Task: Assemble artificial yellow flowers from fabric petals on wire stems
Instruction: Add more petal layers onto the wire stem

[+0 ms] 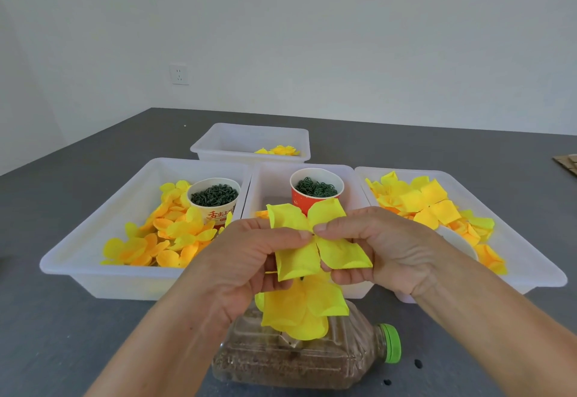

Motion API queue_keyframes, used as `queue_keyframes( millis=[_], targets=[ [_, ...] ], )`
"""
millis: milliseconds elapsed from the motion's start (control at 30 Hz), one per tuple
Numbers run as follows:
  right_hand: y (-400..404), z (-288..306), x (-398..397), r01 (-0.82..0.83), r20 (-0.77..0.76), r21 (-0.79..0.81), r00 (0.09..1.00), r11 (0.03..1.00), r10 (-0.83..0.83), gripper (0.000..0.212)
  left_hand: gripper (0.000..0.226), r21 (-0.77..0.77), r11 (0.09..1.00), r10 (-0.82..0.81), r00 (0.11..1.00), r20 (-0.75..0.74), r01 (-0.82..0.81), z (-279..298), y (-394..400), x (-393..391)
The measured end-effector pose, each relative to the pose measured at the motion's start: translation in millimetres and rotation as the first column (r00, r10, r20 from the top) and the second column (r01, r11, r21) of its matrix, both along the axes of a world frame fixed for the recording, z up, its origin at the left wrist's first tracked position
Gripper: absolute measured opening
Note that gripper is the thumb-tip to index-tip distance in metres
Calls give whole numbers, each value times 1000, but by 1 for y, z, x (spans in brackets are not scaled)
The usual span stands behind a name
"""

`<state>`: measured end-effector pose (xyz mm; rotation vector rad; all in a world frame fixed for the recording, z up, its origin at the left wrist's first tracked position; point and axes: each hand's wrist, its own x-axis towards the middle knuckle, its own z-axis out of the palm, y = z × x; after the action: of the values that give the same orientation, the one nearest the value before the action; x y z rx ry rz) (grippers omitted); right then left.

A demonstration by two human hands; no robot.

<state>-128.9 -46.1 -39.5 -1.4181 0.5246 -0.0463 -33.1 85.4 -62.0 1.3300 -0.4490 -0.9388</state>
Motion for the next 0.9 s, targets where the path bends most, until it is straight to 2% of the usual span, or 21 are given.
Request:
queue_keyframes(
  millis=[100,333,500,633,700,900],
  targets=[
    [-1,-2,2,8,-21,31,1000,999,-8,3,26,10,1000,1,1000,-6,-1,-1,-1,0],
    [-1,-6,3,-4,-52,67,999,998,7,2,25,13,1000,3,1000,-14,-3,-3,-2,0],
    [0,-9,3,-24,-68,63,997,998,29,17,35,26,1000,-5,998,58,3,-7,0,3],
    [-1,-8,2,-16,-57,35,998,999,18,11,45,26,1000,7,992,124,-10,-6,4,8],
    [-1,-8,2,-16,-53,17,998,1000,17,2,46,27,999,14,990,138,-18,-4,6,9],
    [0,-10,1,-35,-60,6,998,999,35,4,40,26,1000,-15,990,143,12,-2,12,10]
  ],
)
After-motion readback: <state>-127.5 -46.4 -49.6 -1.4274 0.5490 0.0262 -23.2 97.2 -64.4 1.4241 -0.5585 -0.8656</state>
